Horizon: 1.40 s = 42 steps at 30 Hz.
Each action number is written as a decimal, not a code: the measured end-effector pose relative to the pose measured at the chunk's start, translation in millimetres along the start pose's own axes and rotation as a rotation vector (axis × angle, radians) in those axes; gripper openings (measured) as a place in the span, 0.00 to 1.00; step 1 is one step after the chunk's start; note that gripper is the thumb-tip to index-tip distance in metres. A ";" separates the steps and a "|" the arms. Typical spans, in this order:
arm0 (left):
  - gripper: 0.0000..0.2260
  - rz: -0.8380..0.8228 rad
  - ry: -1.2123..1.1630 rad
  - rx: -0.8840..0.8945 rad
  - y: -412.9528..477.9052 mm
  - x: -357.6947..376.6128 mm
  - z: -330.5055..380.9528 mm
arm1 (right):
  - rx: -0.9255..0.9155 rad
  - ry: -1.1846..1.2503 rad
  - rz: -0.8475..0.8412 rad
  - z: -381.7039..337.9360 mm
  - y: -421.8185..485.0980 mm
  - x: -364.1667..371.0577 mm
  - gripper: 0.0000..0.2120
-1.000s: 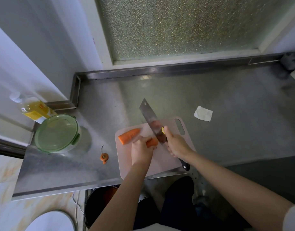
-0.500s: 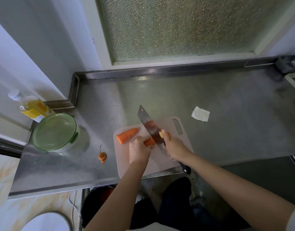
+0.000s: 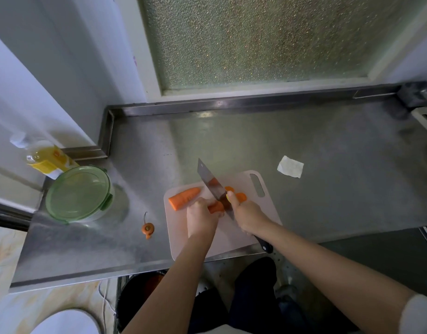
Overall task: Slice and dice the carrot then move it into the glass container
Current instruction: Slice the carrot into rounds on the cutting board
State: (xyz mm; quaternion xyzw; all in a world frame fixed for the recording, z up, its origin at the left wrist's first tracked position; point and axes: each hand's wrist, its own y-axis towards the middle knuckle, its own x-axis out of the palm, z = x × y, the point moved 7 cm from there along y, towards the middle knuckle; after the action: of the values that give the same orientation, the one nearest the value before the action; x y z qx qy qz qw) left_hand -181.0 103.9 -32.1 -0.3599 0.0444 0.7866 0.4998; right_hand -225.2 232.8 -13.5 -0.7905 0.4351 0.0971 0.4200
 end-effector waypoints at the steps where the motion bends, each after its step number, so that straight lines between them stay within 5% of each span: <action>1: 0.03 0.001 0.013 0.009 0.7 1.2 -0.1 | 0.003 -0.022 0.005 -5.0 1.8 1.7 0.26; 19: 0.03 -0.009 -0.009 0.042 0.2 -1.9 1.9 | -0.013 -0.074 0.026 28.7 -3.7 10.2 0.34; 42: 0.08 -0.108 0.175 0.180 -0.5 3.4 4.8 | -0.035 -0.097 0.025 25.6 30.1 -10.0 0.29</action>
State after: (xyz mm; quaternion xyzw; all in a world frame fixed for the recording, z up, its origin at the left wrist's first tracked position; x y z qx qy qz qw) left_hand -183.9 108.7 -30.6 -0.3826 0.1388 0.7172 0.5657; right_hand -249.0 249.9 -41.8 -0.7865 0.4226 0.1480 0.4254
